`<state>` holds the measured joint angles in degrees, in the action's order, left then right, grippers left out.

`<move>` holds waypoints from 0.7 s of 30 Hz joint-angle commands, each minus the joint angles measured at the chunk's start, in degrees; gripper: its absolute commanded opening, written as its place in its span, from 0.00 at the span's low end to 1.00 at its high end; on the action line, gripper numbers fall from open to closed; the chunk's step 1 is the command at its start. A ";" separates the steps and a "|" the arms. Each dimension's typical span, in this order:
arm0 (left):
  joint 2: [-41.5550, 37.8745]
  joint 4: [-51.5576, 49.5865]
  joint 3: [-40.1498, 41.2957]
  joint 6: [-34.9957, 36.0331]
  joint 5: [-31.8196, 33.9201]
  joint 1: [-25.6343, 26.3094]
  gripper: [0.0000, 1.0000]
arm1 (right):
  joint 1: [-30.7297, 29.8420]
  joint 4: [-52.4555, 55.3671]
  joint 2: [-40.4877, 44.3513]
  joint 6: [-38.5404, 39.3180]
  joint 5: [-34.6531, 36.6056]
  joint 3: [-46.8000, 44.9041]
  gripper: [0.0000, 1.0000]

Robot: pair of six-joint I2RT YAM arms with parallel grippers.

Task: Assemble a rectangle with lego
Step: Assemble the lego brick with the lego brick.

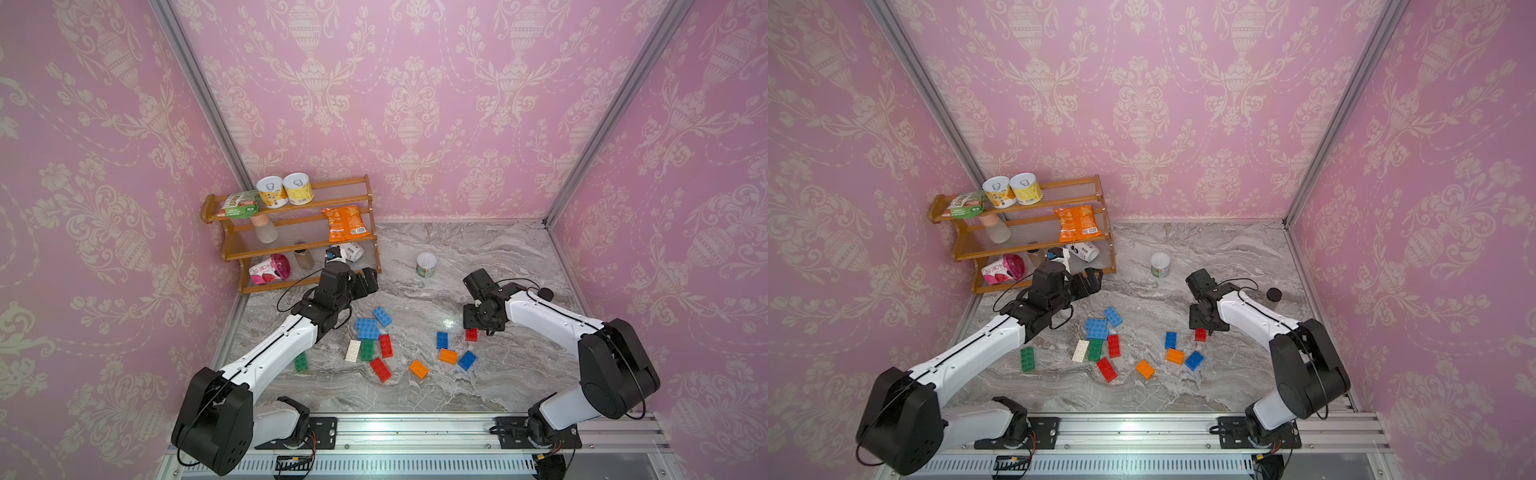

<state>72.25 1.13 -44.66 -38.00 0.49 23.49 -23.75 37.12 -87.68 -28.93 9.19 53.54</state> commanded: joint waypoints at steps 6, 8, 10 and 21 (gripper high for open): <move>0.48 0.95 -2.18 1.56 -0.61 0.53 0.99 | 0.63 -0.21 -1.21 0.89 0.05 -0.28 0.36; 0.60 0.90 -2.18 1.57 -0.60 0.52 0.99 | 0.65 -0.11 -1.25 0.94 0.20 -0.27 0.36; 0.71 0.91 -2.18 1.51 -0.57 0.60 0.99 | 0.80 -0.12 -1.44 0.94 0.10 -0.19 0.36; 1.05 1.07 -2.33 1.43 -0.47 0.60 0.99 | 0.91 -0.56 -2.99 0.29 -0.54 -0.54 0.36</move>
<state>72.82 1.69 -45.41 -38.00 0.32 23.55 -23.22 35.97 -89.32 -28.49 9.15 53.54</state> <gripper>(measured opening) 0.993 0.684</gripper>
